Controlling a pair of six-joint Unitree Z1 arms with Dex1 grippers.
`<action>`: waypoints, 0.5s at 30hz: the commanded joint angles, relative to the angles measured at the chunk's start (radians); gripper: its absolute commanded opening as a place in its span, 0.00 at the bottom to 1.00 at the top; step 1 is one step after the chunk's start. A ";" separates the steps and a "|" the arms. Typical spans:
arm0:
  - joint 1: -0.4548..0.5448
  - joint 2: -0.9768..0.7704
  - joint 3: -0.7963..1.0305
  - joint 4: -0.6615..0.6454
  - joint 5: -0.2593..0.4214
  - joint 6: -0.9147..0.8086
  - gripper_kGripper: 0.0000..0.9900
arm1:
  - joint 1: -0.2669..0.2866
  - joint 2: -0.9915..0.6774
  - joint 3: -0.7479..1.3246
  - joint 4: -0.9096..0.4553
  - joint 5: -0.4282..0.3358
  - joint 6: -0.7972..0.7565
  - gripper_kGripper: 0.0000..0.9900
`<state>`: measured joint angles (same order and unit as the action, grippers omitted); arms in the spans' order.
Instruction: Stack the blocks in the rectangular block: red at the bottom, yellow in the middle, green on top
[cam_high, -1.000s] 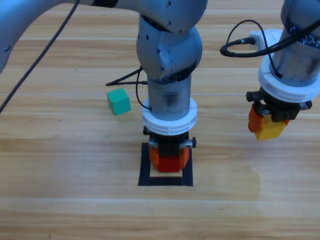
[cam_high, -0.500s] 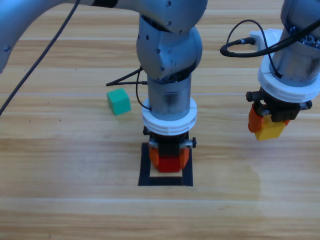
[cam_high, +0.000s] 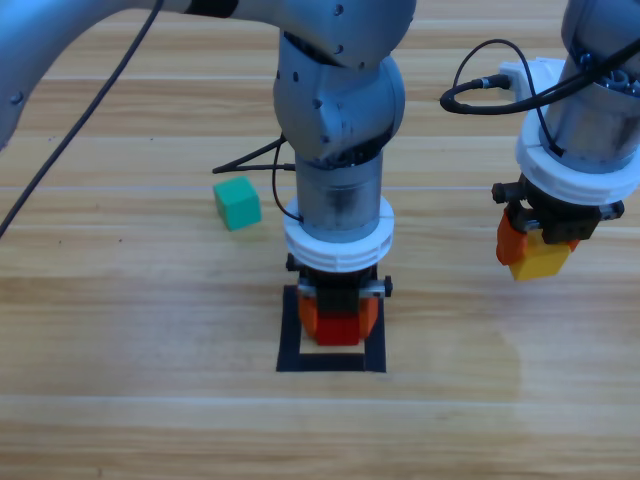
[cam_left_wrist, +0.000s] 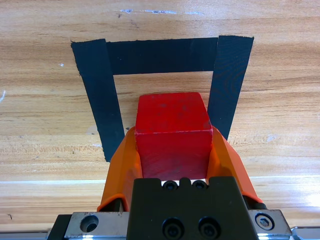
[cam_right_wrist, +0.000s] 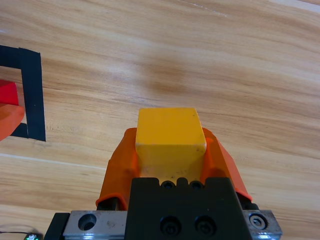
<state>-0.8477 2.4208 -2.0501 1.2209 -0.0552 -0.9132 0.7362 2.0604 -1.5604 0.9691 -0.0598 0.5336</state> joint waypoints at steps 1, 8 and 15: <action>-0.027 0.078 0.004 0.006 0.009 0.004 0.00 | 0.018 0.064 0.000 -0.012 0.008 0.008 0.08; -0.028 0.083 0.001 0.005 0.009 0.004 0.00 | 0.017 0.064 -0.001 -0.012 0.008 0.008 0.08; -0.044 0.077 -0.019 0.005 0.009 -0.015 1.00 | 0.017 0.064 -0.004 -0.012 0.009 0.008 0.08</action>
<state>-0.8508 2.4284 -2.0607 1.2210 -0.0551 -0.9134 0.7362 2.0604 -1.5605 0.9691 -0.0598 0.5336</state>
